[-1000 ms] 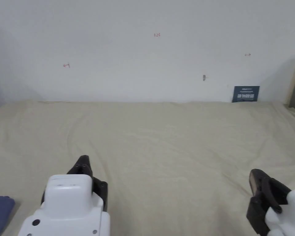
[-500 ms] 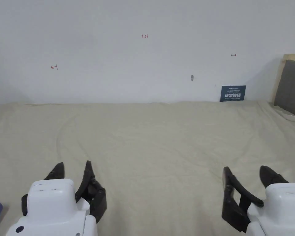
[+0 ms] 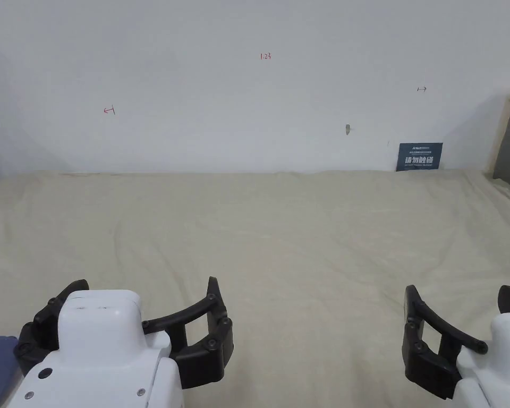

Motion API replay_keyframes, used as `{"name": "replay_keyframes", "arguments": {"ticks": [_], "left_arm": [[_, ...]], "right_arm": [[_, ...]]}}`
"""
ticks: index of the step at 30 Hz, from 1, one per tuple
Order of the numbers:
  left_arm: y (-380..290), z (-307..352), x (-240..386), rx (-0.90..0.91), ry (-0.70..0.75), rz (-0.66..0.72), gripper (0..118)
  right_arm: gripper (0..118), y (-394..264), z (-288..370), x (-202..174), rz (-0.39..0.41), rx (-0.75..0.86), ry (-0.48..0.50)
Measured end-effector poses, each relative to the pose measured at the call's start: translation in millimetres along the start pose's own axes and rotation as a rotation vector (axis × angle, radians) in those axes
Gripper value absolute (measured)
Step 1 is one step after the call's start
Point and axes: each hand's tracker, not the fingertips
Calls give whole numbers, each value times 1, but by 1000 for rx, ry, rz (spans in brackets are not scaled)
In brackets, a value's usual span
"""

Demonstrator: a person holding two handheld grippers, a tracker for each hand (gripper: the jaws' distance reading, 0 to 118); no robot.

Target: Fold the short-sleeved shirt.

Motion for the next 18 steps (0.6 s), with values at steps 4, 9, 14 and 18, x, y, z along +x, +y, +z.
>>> {"name": "replay_keyframes", "arguments": {"ticks": [4,9,14,18], "left_arm": [[0,-4,7,3,43,-29,118],[-1,-15,14,-45,127,-32,118],[-5,-12,11,-60,15,24,118],[-6,-14,11,-68,6,26,118]], "right_arm": [[86,-1,-2,-3,10,-11,7],[86,-2,-6,-7,-2,-33,11],[86,-3,-9,-9,-10,-55,18],[86,-4,-10,-9,3,-60,16]]}}
